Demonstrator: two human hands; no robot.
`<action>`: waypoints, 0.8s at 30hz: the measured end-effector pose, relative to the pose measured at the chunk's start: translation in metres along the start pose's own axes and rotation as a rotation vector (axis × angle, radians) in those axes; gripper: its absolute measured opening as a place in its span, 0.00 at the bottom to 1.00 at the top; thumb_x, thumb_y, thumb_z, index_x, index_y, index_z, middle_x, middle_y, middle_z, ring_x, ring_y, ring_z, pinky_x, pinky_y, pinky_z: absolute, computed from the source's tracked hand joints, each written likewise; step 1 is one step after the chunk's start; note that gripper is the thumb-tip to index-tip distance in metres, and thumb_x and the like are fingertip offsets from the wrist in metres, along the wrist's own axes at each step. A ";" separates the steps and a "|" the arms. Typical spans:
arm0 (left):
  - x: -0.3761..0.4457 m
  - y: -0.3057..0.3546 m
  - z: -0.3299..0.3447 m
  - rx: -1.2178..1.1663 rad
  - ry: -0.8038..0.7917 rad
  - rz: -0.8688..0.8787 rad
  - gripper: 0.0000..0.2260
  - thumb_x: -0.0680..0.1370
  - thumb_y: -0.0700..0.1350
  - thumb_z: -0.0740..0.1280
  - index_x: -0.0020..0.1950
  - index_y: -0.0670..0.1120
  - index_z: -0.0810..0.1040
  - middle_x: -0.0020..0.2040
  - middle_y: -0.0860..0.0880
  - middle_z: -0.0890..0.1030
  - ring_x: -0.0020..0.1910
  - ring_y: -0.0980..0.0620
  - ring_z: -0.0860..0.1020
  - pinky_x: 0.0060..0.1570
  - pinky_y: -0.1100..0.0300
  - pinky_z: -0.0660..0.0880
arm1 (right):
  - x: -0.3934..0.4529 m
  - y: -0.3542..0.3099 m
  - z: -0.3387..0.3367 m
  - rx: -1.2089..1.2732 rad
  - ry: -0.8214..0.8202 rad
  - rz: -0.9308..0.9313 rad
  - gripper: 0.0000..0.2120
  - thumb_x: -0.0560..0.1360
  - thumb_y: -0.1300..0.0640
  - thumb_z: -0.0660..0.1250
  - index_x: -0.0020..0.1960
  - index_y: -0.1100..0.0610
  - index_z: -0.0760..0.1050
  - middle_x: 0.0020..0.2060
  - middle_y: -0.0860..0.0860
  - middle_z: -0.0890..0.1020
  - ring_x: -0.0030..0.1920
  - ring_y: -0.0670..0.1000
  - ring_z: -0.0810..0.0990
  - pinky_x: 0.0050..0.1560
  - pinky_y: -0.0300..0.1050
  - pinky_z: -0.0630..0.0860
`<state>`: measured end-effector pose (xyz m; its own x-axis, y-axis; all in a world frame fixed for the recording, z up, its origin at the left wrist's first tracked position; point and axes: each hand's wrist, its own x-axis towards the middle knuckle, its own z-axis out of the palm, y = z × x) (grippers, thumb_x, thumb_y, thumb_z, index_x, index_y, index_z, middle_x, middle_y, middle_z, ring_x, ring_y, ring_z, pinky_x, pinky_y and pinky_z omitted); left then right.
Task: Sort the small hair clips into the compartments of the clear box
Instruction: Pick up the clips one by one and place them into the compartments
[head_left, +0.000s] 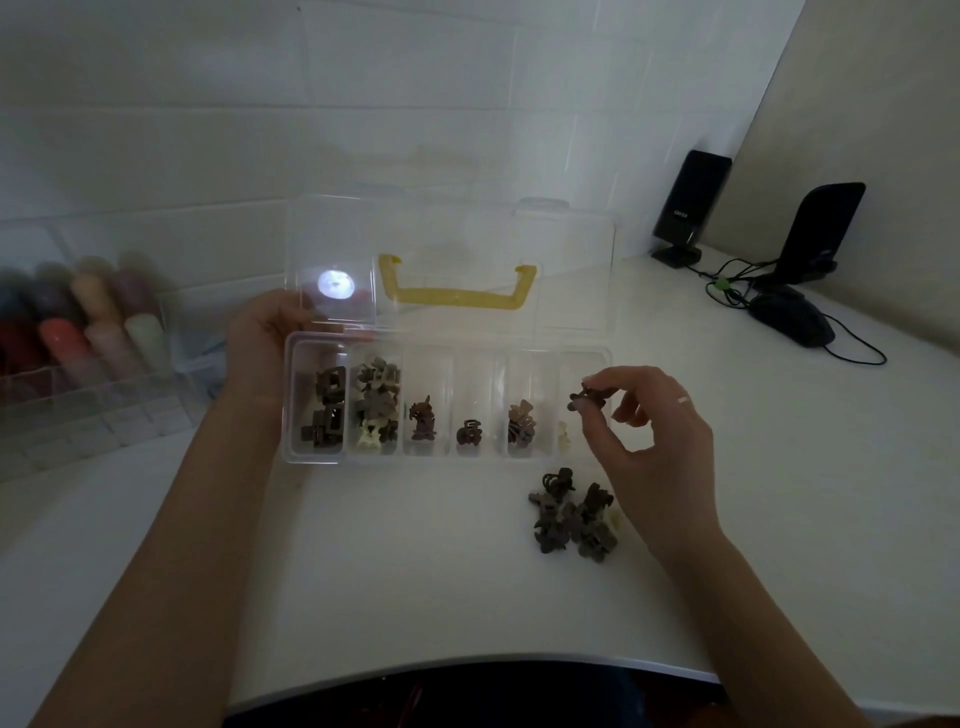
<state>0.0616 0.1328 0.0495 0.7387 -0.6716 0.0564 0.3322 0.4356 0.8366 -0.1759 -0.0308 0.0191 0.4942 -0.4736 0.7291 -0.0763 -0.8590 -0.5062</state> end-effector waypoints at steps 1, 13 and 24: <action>0.000 0.000 -0.001 0.001 0.003 -0.006 0.39 0.38 0.50 0.77 0.47 0.42 0.72 0.45 0.42 0.73 0.38 0.47 0.75 0.39 0.60 0.78 | 0.000 0.000 0.000 0.002 0.002 0.001 0.10 0.71 0.64 0.71 0.48 0.52 0.75 0.42 0.38 0.76 0.40 0.42 0.72 0.45 0.27 0.66; -0.016 -0.011 0.035 0.100 0.021 0.039 0.08 0.56 0.45 0.62 0.22 0.48 0.80 0.23 0.53 0.78 0.24 0.56 0.77 0.32 0.66 0.74 | 0.000 -0.003 0.004 0.050 -0.019 -0.065 0.05 0.72 0.62 0.69 0.47 0.54 0.80 0.40 0.45 0.79 0.41 0.44 0.74 0.43 0.32 0.69; -0.011 -0.021 0.034 0.135 0.078 0.050 0.17 0.61 0.43 0.59 0.42 0.40 0.82 0.31 0.44 0.81 0.32 0.49 0.81 0.37 0.60 0.79 | -0.003 -0.007 0.010 0.039 0.002 -0.111 0.03 0.72 0.54 0.68 0.43 0.54 0.77 0.39 0.40 0.77 0.41 0.43 0.74 0.44 0.30 0.68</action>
<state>0.0263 0.1103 0.0501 0.7974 -0.6004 0.0613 0.2161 0.3788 0.8999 -0.1683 -0.0215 0.0155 0.4956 -0.3763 0.7828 0.0127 -0.8981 -0.4397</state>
